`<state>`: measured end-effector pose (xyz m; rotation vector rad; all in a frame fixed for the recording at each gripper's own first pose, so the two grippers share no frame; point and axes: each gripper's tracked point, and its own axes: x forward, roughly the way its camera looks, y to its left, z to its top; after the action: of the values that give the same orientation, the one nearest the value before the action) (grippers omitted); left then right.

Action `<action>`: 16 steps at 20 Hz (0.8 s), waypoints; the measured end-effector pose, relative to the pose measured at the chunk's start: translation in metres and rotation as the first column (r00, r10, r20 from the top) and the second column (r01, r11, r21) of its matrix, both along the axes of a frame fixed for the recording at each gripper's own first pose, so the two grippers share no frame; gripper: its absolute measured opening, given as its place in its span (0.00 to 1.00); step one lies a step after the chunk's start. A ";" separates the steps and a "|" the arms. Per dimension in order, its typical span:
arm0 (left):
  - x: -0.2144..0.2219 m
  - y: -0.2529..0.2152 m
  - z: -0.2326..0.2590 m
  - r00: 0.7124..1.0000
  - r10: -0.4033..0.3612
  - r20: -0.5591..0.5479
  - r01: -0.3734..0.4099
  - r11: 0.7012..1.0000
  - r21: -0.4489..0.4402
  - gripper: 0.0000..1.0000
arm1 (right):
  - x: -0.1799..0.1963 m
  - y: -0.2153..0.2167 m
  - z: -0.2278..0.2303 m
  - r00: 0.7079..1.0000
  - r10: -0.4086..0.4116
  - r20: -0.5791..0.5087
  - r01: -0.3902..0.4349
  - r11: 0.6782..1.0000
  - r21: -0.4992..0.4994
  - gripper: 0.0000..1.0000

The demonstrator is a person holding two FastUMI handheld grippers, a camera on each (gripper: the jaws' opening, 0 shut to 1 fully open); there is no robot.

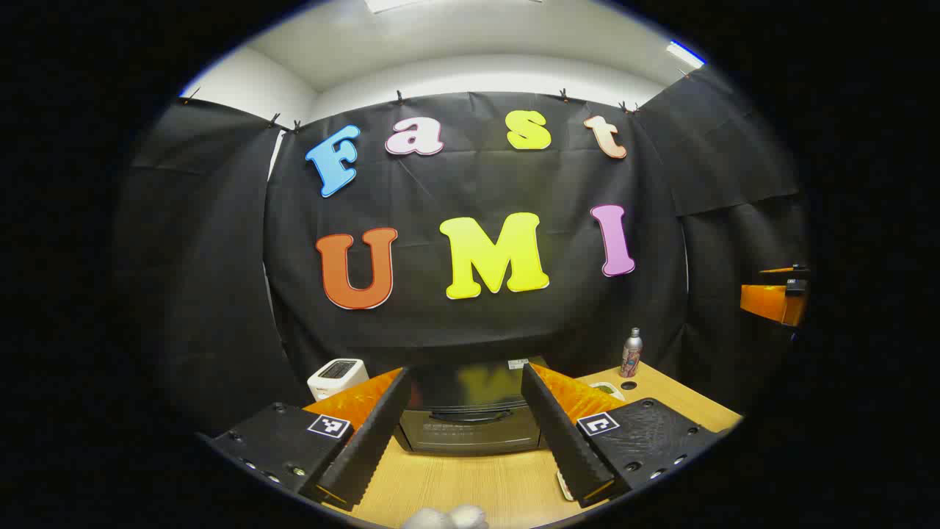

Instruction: Open the electric oven with the left hand, put the food in, and close the electric oven.

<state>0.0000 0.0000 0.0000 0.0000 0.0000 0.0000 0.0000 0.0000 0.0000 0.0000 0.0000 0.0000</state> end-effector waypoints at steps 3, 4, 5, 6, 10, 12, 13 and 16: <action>0.001 0.001 -0.001 1.000 0.000 -0.002 0.000 1.000 -0.007 0.96 | 0.001 0.002 0.000 1.000 0.002 -0.001 -0.002 1.000 0.003 0.96; 0.001 0.001 -0.001 1.000 -0.003 -0.002 0.003 1.000 -0.007 1.00 | 0.001 0.002 -0.001 1.000 0.001 -0.001 -0.001 1.000 0.001 0.96; 0.001 0.001 -0.002 1.000 -0.003 -0.003 0.003 1.000 -0.007 1.00 | 0.000 0.003 0.001 1.000 0.000 0.000 0.000 1.000 -0.002 0.96; 0.001 0.001 -0.002 1.000 -0.004 -0.004 0.004 1.000 -0.007 1.00 | 0.000 0.004 0.000 1.000 0.001 0.002 -0.001 1.000 -0.004 0.96; 0.003 0.002 -0.004 1.000 -0.008 -0.001 0.008 1.000 -0.016 0.96 | 0.000 0.005 0.000 1.000 0.002 -0.002 -0.002 1.000 -0.010 0.96; 0.004 0.002 -0.006 1.000 -0.011 -0.001 0.010 1.000 -0.020 0.96 | -0.002 0.007 0.002 1.000 0.004 0.001 -0.004 1.000 -0.012 0.96; 0.006 0.001 -0.007 1.000 -0.015 0.000 0.015 1.000 -0.022 0.96 | -0.003 0.008 0.003 1.000 0.004 0.003 -0.004 1.000 -0.015 0.96; 0.018 -0.002 -0.017 0.999 -0.032 -0.007 0.031 0.999 -0.026 0.96 | -0.006 0.008 0.004 1.000 0.005 0.001 -0.005 1.000 -0.020 0.96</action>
<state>0.0180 -0.0023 -0.0175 -0.0257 0.0078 -0.0315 -0.0064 0.0083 0.0040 -0.0196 -0.0006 0.0047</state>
